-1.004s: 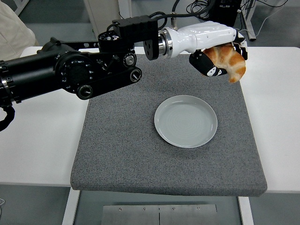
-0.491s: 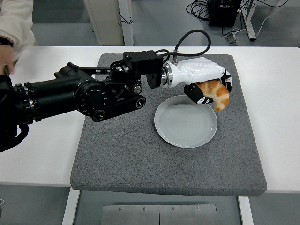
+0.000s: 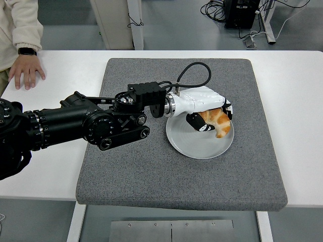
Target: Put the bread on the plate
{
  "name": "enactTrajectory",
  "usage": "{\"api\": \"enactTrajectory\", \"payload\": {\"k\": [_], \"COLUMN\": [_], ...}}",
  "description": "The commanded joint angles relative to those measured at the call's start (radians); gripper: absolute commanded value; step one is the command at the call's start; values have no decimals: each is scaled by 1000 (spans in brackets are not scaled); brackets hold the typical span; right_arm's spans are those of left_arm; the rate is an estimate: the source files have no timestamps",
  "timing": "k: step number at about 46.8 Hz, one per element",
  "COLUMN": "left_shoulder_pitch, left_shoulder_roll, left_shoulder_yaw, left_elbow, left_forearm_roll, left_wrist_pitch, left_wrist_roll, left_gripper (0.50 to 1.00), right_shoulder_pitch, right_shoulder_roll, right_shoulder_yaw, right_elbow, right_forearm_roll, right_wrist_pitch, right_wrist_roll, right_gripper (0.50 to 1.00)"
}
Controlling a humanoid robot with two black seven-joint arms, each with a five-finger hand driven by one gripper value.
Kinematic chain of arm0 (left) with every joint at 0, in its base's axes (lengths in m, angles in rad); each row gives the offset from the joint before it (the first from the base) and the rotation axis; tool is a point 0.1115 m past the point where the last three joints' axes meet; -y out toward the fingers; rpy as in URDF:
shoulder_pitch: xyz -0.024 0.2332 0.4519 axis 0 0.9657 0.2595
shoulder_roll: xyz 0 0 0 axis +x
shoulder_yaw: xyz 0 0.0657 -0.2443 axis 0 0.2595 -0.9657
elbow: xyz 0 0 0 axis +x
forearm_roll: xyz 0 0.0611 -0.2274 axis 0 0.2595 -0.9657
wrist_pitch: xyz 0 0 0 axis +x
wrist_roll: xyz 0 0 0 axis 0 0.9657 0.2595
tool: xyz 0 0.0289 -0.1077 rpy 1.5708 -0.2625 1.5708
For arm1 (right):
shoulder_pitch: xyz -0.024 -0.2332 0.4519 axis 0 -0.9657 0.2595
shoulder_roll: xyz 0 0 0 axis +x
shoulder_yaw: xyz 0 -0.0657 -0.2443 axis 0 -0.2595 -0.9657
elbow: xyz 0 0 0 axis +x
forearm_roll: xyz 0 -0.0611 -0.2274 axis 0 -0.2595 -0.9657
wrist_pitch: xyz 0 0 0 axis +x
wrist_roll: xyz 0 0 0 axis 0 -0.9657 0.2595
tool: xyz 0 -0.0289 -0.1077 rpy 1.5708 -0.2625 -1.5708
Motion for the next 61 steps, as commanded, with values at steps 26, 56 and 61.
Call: {"api": "enactTrajectory", "payload": {"k": [26, 56, 61], "left_shoulder_pitch": [51, 59, 62], "left_shoulder_roll": [11, 12, 12], "left_shoulder_yaw": [38, 38, 38], "left_elbow": [35, 40, 37], "left_forearm_roll": [1, 0, 1], "left_wrist_pitch": [23, 26, 26], "left_wrist_roll": [-15, -14, -14], "left_gripper": [500, 500, 500], "right_shoulder_pitch": [0, 0, 0], "right_shoulder_roll": [0, 0, 0], "right_shoulder_yaw": [0, 0, 0], "right_elbow": [0, 0, 0], "right_forearm_roll": [0, 0, 0], "right_wrist_pitch": [0, 0, 0], "right_wrist_roll": [0, 0, 0], "right_gripper": [1000, 1000, 1000]}}
